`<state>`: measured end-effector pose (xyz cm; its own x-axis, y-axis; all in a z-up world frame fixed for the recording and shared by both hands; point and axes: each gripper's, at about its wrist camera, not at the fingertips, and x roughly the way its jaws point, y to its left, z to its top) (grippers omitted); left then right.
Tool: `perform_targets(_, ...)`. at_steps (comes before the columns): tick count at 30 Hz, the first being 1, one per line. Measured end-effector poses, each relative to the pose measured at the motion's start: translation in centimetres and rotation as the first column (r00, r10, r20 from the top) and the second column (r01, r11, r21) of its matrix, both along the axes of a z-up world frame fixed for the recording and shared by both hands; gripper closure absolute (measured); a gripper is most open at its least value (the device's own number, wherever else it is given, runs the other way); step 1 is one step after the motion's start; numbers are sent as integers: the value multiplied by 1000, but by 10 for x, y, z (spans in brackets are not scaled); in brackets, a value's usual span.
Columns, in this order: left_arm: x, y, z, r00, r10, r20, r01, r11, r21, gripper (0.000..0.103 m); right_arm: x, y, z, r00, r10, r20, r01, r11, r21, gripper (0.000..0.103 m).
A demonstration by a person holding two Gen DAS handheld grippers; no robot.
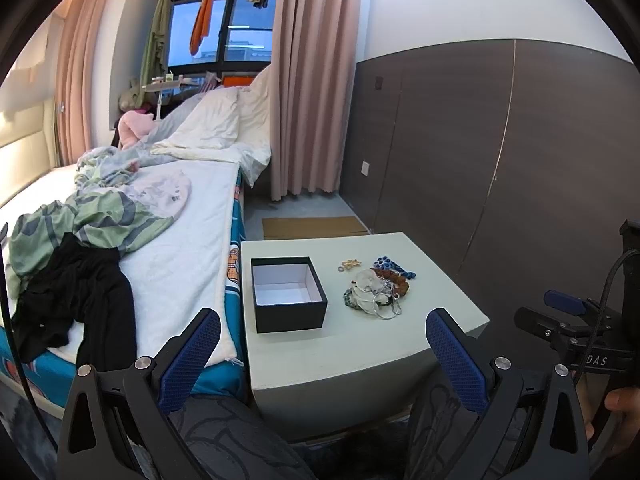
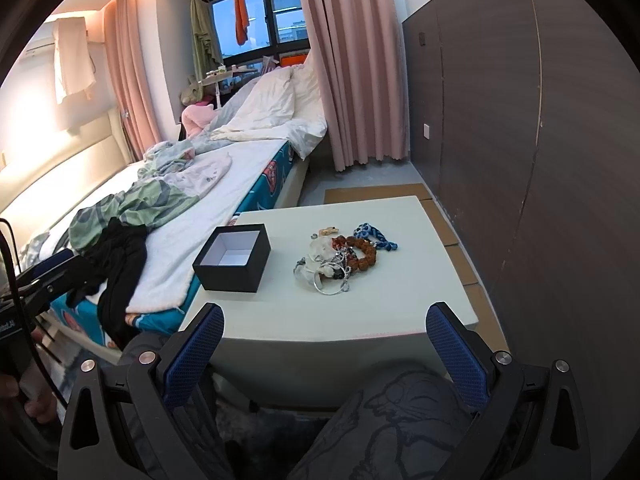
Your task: Organize jewelry
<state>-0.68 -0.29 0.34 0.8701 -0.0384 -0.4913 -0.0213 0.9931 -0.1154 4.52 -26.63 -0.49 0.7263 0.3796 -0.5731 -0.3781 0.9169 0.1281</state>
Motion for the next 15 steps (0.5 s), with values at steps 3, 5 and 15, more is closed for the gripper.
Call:
perform_targets(3,0,-1,0,1000,0,0,0,1000,-2,1,-1,2,1,1000,2,4,-2,1000,-4,1)
perform_targets(5,-1,1,0,1000,-1,2,1,1000,-2,1,0,1,0,1000,2,5,-2,1000,-5,1)
perform_targets(15,-4,-1,0,1000,-2,9,2,1000,-4,1,0,0,1,1000,2,7,-2,1000,-5,1)
